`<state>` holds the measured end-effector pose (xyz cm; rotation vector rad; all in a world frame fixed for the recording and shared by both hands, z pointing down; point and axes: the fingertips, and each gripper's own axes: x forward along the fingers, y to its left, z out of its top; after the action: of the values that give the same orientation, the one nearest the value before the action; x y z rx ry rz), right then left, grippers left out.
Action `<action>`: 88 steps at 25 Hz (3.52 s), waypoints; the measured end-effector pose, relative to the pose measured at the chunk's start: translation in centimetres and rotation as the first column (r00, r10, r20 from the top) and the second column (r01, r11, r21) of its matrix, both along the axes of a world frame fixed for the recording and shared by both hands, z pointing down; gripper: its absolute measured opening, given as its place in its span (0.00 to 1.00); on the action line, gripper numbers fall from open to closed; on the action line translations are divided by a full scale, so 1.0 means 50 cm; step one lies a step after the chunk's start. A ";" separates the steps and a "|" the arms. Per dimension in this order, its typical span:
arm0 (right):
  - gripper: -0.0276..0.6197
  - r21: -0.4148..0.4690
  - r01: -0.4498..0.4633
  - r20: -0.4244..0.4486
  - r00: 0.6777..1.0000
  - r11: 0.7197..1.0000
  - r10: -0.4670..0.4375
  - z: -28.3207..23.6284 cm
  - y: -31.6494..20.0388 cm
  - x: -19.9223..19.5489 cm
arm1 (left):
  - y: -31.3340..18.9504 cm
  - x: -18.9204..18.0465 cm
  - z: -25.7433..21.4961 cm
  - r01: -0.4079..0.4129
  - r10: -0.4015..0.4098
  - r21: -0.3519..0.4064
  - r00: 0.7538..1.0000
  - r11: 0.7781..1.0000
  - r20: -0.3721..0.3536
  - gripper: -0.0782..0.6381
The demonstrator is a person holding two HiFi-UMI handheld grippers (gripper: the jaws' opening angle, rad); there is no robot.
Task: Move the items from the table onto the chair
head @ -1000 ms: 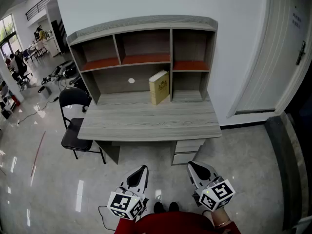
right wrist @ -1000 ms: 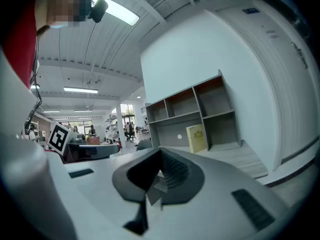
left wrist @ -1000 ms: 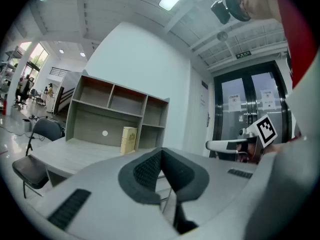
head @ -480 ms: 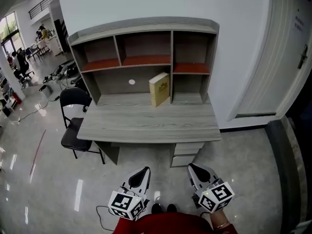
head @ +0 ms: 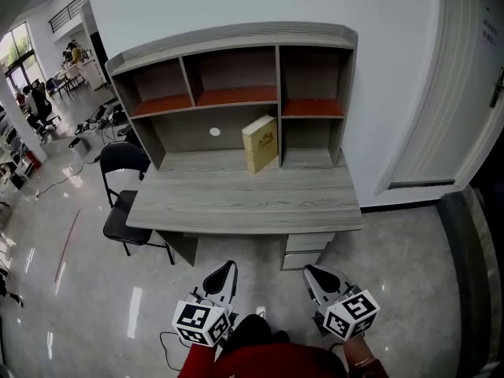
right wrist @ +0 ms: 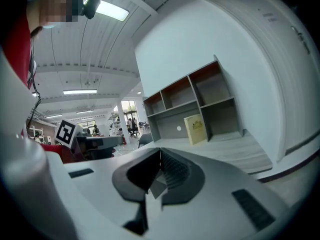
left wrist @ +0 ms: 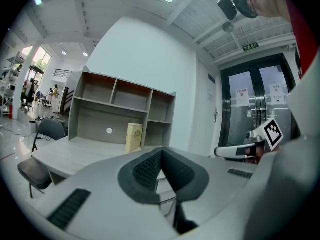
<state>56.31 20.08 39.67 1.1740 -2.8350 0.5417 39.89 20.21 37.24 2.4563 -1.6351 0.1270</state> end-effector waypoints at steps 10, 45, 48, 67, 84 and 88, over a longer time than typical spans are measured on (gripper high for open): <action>0.06 0.017 -0.091 -0.049 0.995 0.996 0.091 0.018 -0.263 -0.067 | -0.330 -0.075 0.035 -0.030 0.034 -0.054 0.997 0.998 0.071 0.28; 0.06 -0.133 -0.258 -0.079 0.965 0.957 0.249 0.021 -0.723 -0.140 | -0.786 -0.143 0.149 -0.073 0.111 -0.221 0.979 0.973 0.168 0.43; 0.06 -0.137 -0.188 -0.055 0.982 0.972 0.182 0.023 -0.726 -0.175 | -0.709 -0.213 0.136 0.028 0.007 -0.227 0.988 0.973 0.151 0.43; 0.06 -0.116 0.395 -0.056 0.913 0.911 -0.403 0.015 -0.665 -0.635 | -0.433 -0.753 0.026 0.725 -0.702 -0.081 0.685 0.684 0.195 0.43; 0.06 -0.051 0.554 -0.105 0.824 0.831 -0.556 0.032 -0.437 -1.114 | -0.191 -1.103 0.088 0.765 -0.751 -0.053 0.642 0.642 0.153 0.43; 0.06 -0.061 0.578 -0.129 0.804 0.814 -0.581 0.023 -0.481 -1.217 | -0.243 -1.167 0.103 0.769 -0.756 -0.096 0.639 0.632 0.144 0.43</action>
<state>-4.56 -3.98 40.83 0.2682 -2.8314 0.4151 -18.47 8.07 42.41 1.4597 -2.4507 0.2231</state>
